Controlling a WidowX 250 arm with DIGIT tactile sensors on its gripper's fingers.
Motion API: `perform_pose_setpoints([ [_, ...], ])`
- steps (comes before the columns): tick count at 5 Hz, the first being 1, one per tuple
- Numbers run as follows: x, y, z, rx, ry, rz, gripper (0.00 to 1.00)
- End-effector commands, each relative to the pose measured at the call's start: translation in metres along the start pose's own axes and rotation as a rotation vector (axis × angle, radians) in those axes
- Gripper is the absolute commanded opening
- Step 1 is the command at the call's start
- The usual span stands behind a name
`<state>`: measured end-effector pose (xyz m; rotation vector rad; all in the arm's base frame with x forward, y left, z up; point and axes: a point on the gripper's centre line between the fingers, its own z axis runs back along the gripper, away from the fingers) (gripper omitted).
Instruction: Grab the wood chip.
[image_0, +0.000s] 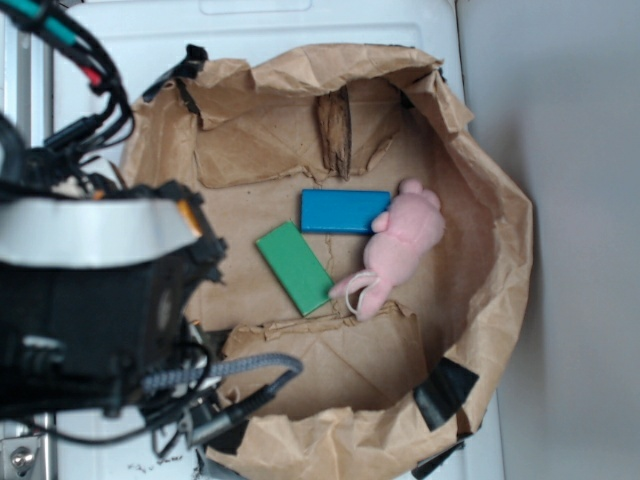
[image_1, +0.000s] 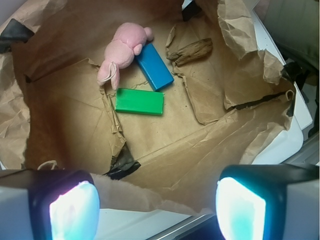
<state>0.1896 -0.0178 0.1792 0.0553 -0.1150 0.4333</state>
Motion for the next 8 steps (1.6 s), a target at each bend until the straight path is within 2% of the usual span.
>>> perform_pose_setpoints([
  [1,0.018,-0.016,-0.002,0.007,0.025,0.063,1.0],
  [2,0.039,-0.038,-0.025,0.045,0.051,0.162,1.0],
  [3,0.066,-0.033,-0.033,0.02,0.0,0.408,1.0],
  [4,0.096,-0.008,-0.045,-0.059,-0.146,0.668,1.0],
  [7,0.096,-0.008,-0.045,-0.059,-0.146,0.668,1.0],
  [8,0.101,-0.002,-0.058,-0.017,-0.164,0.718,1.0],
])
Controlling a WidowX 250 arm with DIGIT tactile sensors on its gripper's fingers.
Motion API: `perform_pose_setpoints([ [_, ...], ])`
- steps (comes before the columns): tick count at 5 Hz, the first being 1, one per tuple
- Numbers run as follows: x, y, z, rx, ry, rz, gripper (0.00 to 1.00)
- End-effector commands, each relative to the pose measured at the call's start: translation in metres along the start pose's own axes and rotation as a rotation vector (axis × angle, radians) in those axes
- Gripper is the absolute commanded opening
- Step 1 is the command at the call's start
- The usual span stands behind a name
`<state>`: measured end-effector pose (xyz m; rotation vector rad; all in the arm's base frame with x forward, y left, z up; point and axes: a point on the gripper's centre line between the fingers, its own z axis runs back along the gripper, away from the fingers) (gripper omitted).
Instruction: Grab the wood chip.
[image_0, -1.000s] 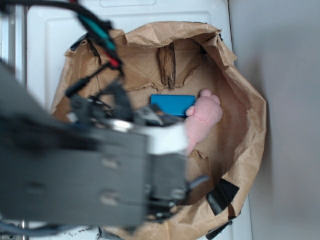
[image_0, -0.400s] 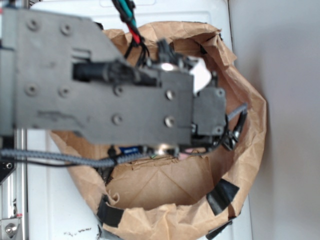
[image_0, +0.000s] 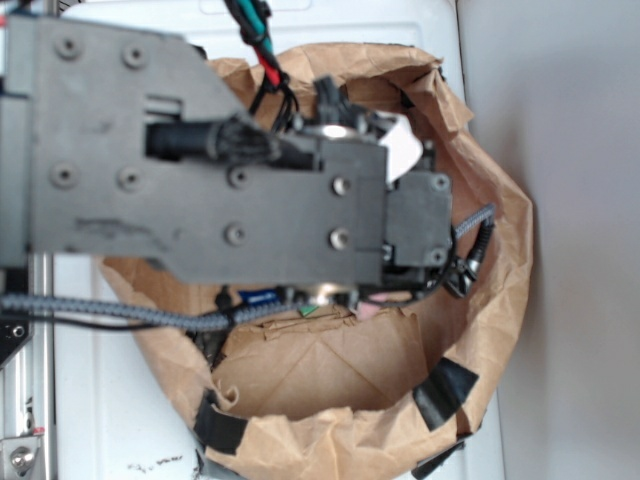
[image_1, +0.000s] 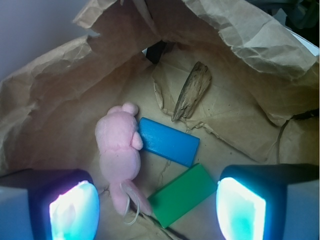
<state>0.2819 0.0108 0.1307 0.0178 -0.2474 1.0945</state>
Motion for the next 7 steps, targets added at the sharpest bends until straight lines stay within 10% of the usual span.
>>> perform_pose_setpoints([
  [1,0.022,0.002,-0.028,-0.004,-0.1,0.062,1.0],
  [4,0.046,-0.01,-0.081,0.052,-0.154,0.096,1.0],
  [7,0.074,0.028,-0.059,0.052,-0.018,0.035,1.0],
])
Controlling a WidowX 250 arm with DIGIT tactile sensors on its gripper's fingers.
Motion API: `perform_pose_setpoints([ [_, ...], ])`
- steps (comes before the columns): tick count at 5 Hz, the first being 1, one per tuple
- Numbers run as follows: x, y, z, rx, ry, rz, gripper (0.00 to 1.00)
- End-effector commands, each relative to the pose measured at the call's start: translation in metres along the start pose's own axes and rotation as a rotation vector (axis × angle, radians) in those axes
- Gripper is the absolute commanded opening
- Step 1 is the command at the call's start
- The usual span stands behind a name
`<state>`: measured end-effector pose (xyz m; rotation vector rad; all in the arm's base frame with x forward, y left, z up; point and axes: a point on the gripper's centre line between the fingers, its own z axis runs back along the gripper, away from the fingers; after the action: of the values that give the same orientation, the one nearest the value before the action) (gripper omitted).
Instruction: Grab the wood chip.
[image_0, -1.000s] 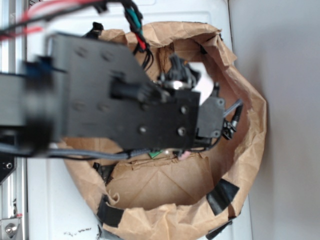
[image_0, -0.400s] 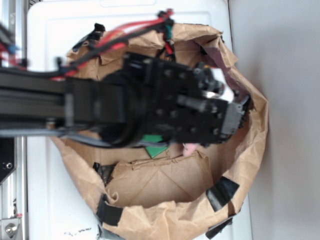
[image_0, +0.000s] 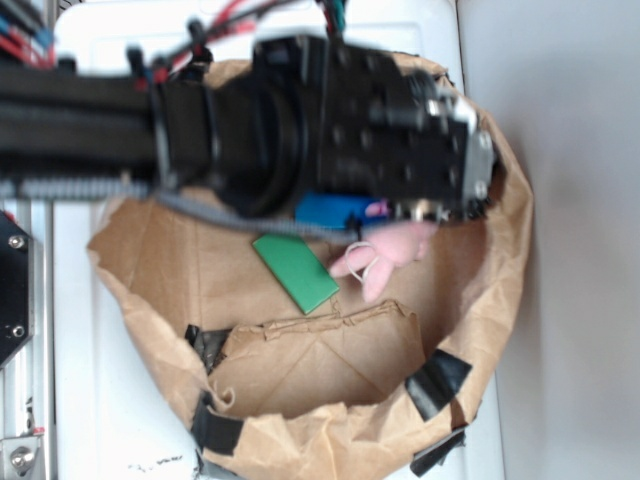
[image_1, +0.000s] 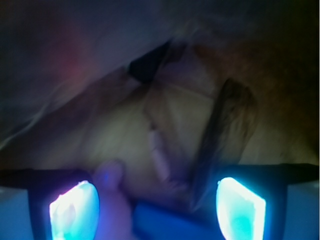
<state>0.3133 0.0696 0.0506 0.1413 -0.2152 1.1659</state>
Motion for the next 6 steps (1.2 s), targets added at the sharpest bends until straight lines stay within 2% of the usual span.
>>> perform_pose_setpoints([
  [1,0.031,0.036,0.039,-0.063,0.062,-0.044,1.0],
  [2,0.027,0.043,0.037,-0.081,0.062,-0.051,1.0],
  [3,0.022,0.031,0.024,-0.084,0.036,-0.018,1.0],
  [5,0.004,0.005,-0.021,-0.093,-0.09,0.062,1.0],
  [6,0.0,0.0,-0.028,-0.088,-0.122,0.087,1.0],
])
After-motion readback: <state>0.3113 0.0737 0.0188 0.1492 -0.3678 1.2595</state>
